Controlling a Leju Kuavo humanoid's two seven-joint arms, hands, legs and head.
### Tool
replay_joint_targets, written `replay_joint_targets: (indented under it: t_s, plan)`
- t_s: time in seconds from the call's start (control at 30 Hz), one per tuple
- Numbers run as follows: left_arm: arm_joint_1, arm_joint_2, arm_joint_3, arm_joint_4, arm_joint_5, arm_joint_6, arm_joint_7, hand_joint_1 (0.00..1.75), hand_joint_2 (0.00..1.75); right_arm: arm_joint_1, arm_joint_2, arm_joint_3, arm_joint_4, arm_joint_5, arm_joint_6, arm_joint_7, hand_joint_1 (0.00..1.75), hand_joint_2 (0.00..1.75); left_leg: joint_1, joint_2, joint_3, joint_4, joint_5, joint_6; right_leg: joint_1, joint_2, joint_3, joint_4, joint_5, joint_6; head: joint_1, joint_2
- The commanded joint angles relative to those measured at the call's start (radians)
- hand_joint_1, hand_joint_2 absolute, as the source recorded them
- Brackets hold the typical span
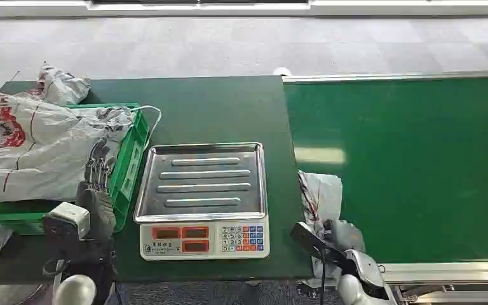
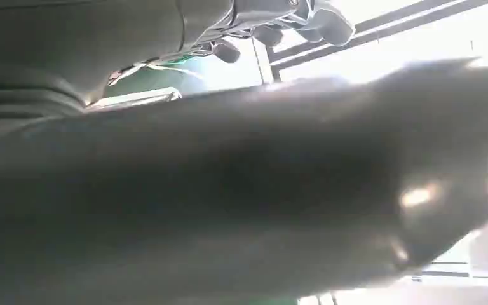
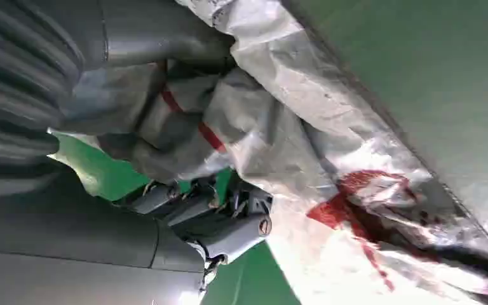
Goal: Moved the parcel from conveyor to table for the left to box.
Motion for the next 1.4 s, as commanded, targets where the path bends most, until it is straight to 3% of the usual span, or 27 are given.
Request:
replay_joint_targets:
  t_s: [0.03, 0.37, 0.4, 0.67, 0.9, 1.2, 1.4]
  plan:
    - [-0.023, -0.009, 0.025, 0.048, 0.003, 0.0, 0.005, 0.0, 0.0, 0.034, 0.011, 0.005, 0.02, 0.0, 0.003, 0.005, 1.75, 1.75, 0.0, 0.0, 0.0, -0.003, 0.001, 0.001, 0.001, -0.004, 0.001, -0.003, 0.001, -0.001, 0.0, 0.0]
    - [-0.018, -0.011, 0.031, 0.039, 0.003, 0.001, 0.005, 0.0, 0.0, 0.03, 0.006, -0.008, -0.013, 0.011, -0.018, 0.008, 1.75, 1.75, 0.0, 0.001, -0.001, -0.001, 0.001, 0.001, 0.0, -0.002, 0.0, -0.001, 0.0, 0.0, 0.0, 0.0]
    - [-0.017, -0.013, 0.035, 0.037, 0.003, 0.003, 0.005, 0.0, 0.0, 0.034, 0.007, -0.023, -0.03, 0.025, -0.073, 0.022, 1.75, 1.75, 0.0, 0.002, -0.001, -0.004, 0.002, 0.002, 0.001, -0.004, 0.0, -0.004, 0.002, -0.001, 0.0, 0.0]
    - [0.045, -0.023, 0.077, -0.016, -0.007, -0.007, -0.013, 0.0, 0.0, 0.104, -0.06, -0.183, -0.367, 0.086, -0.056, 0.061, 1.75, 1.75, -0.002, 0.0, -0.004, 0.0, 0.0, 0.001, -0.002, -0.003, -0.003, 0.001, 0.0, 0.0, 0.0, 0.0]
    - [0.074, -0.029, 0.093, -0.039, -0.011, -0.001, -0.031, 0.0, 0.0, 0.096, -0.113, -0.251, -0.473, 0.15, -0.07, 0.064, 1.75, 1.75, -0.003, 0.002, -0.005, 0.0, 0.0, 0.002, -0.002, -0.002, -0.005, 0.0, 0.0, 0.0, 0.0, 0.0]
    - [0.071, -0.018, 0.092, -0.037, -0.009, 0.0, -0.042, 0.0, 0.0, 0.019, -0.237, -0.303, -0.49, 0.162, -0.067, 0.062, 1.75, 1.75, -0.003, 0.002, -0.005, 0.0, 0.0, 0.001, -0.003, -0.001, -0.005, 0.0, 0.001, 0.001, 0.0, 0.0]
    - [0.071, -0.018, 0.092, -0.037, -0.009, 0.001, -0.043, 0.0, 0.0, 0.022, -0.233, -0.301, -0.49, 0.163, -0.066, 0.063, 1.75, 1.75, -0.003, 0.002, -0.004, -0.001, 0.001, 0.002, -0.002, -0.002, -0.004, -0.001, 0.002, 0.001, 0.0, 0.0]
